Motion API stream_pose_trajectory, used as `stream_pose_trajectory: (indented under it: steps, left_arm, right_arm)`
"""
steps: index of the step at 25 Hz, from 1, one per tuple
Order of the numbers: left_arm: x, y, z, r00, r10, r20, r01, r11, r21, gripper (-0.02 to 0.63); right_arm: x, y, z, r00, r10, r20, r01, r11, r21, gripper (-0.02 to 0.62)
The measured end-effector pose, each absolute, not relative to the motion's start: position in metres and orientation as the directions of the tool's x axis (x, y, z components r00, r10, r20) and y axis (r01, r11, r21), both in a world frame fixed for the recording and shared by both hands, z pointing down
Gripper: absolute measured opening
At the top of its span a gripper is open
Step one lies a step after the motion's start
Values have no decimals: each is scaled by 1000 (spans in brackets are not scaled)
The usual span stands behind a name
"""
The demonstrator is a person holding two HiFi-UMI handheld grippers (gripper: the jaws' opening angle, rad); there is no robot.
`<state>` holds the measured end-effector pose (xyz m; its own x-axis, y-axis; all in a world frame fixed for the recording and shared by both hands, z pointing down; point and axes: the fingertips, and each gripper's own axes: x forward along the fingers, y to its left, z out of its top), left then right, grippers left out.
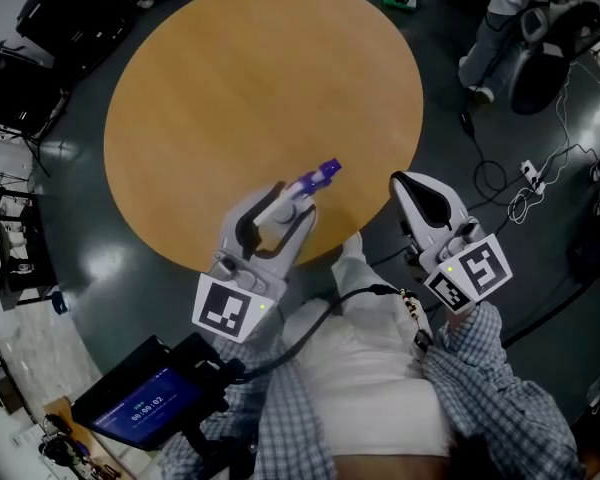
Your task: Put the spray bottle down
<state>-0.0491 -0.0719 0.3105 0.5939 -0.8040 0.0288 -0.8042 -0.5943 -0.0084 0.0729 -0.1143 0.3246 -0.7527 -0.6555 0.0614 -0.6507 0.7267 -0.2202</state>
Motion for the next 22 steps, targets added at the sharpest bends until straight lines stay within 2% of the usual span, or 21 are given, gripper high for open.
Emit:
stream_pose_trajectory:
  steps: [15,22]
  left_arm:
    - [-45,-165,354,550,-831,88,-835,-549,32,184]
    - [-44,-172,365,562,-822,95,-826,-562,26,184]
  right_arm:
    - [71,-209,371,-795,-593,128,-603,749,-276,5]
    - [69,-215,385,-792,-594,141,-607,743,-281,5]
